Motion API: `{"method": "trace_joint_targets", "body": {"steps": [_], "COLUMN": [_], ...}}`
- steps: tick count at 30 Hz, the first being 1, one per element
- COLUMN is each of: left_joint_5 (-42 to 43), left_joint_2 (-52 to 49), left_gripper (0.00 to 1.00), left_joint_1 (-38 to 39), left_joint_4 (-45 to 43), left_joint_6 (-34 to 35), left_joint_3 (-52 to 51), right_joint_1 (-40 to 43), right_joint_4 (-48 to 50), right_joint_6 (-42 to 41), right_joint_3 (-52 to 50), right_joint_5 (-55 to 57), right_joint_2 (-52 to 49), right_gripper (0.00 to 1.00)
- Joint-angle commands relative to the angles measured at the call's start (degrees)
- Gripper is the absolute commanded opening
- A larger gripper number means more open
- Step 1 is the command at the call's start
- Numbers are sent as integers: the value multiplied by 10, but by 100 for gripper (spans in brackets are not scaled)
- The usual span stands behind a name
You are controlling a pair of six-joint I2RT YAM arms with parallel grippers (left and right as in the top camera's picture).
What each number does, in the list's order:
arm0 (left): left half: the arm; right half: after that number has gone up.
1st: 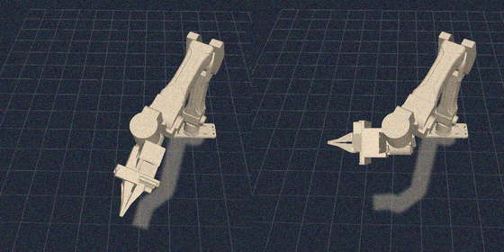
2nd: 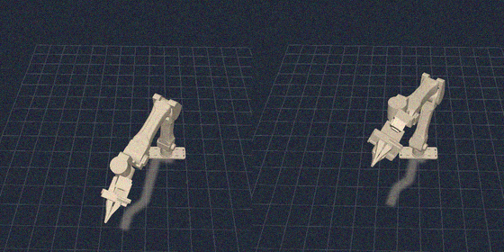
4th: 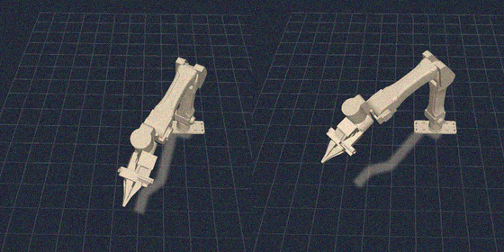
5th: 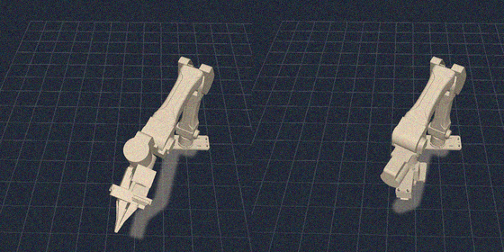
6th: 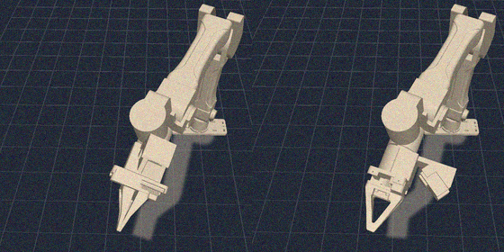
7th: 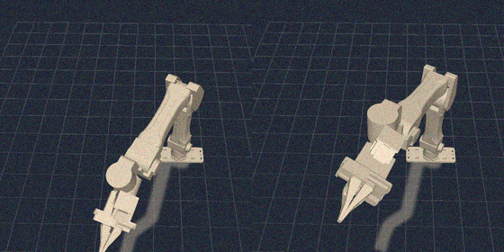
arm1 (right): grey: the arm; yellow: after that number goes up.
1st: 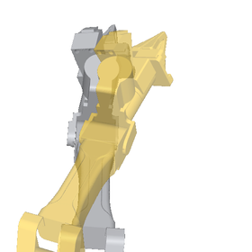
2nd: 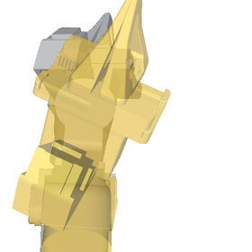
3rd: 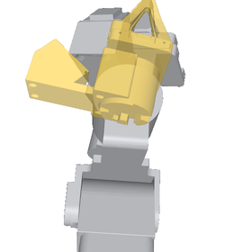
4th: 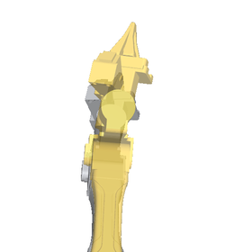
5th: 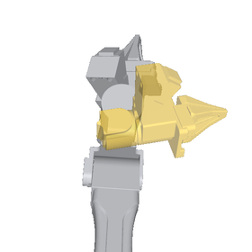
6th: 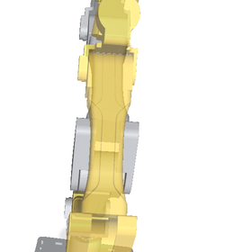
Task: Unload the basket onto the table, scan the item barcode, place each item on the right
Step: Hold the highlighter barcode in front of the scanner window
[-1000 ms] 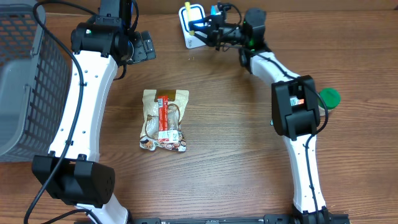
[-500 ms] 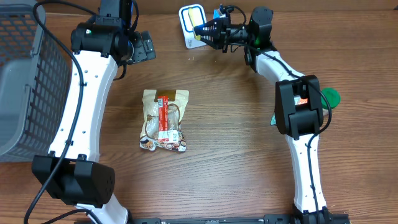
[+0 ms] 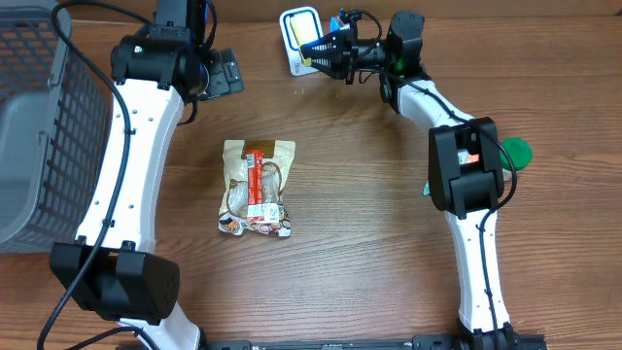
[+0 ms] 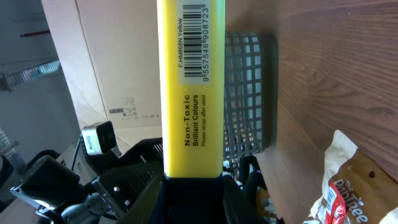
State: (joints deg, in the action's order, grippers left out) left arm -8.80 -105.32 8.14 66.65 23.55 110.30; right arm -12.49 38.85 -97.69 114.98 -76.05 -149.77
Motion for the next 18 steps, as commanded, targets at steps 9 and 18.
{"method": "trace_joint_targets", "body": {"steps": [9,18], "left_joint_5": [-3,-3], "left_joint_2": [15,15], "left_gripper": [100,100], "left_joint_1": [1,1], "left_joint_4": [0,0], "left_joint_6": [-9,-9], "left_joint_3": [12,12], "right_joint_1": [-12,-12], "right_joint_4": [44,46], "right_joint_6": [-1,6], "right_joint_3": [6,6], "right_joint_5": [-101,-128], "right_joint_2": [-3,-3], "right_gripper": [3,3]}}
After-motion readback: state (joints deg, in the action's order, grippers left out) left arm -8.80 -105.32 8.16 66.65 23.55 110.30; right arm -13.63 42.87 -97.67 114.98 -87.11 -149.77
